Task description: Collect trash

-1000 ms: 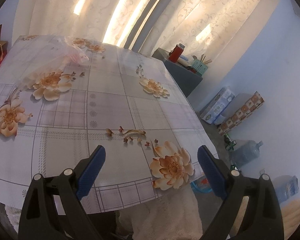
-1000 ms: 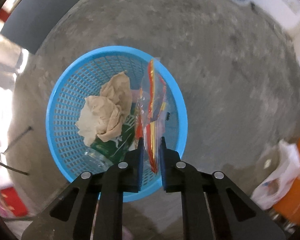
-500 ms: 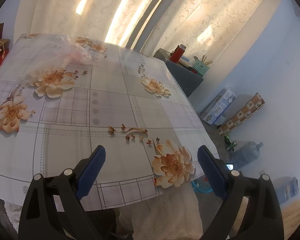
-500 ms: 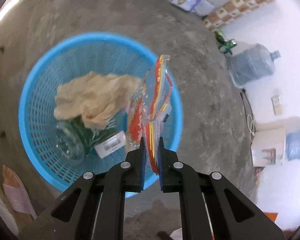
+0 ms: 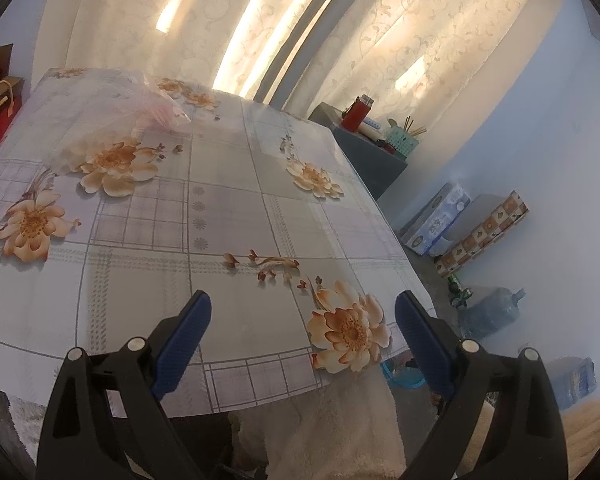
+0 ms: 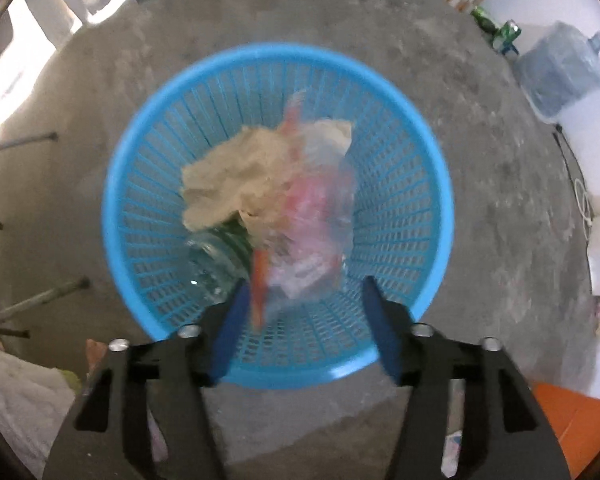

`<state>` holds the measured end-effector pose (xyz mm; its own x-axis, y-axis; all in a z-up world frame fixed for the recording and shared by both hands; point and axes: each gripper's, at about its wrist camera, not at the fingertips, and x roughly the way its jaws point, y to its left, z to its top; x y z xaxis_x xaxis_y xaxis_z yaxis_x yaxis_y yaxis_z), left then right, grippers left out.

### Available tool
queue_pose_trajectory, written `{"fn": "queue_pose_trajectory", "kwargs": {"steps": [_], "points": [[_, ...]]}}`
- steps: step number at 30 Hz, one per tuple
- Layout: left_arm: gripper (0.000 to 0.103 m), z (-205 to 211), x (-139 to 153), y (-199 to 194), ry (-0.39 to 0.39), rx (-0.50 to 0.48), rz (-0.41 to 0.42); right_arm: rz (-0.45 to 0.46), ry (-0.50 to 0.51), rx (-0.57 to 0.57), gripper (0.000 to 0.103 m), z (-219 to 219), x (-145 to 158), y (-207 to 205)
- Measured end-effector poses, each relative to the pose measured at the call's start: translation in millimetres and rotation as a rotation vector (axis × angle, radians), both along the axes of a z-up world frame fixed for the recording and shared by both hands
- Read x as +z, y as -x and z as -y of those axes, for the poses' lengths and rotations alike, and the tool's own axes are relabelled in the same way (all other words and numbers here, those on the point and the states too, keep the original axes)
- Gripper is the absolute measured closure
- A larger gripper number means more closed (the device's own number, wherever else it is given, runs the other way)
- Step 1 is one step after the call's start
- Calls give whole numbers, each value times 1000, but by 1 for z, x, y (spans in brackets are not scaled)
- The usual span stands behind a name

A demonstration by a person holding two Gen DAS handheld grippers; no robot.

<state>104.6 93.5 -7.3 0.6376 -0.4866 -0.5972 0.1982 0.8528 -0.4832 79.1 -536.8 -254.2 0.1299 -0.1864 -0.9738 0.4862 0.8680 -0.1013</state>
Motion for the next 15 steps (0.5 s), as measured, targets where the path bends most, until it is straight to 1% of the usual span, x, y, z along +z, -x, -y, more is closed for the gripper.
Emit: {"fn": "queue_pose_trajectory", "kwargs": {"steps": [4, 8, 11, 15], "points": [[12, -6, -1, 2, 20, 8, 2, 80, -44, -12, 42, 0, 29, 13], [12, -11, 2, 6, 31, 9, 18, 149, -77, -53, 42, -2, 51, 26], [12, -14, 3, 10, 39, 14, 27, 190, -94, -76, 42, -7, 61, 32], [12, -18, 6, 15, 44, 25, 39, 255, -111, -80, 42, -17, 84, 38]]}}
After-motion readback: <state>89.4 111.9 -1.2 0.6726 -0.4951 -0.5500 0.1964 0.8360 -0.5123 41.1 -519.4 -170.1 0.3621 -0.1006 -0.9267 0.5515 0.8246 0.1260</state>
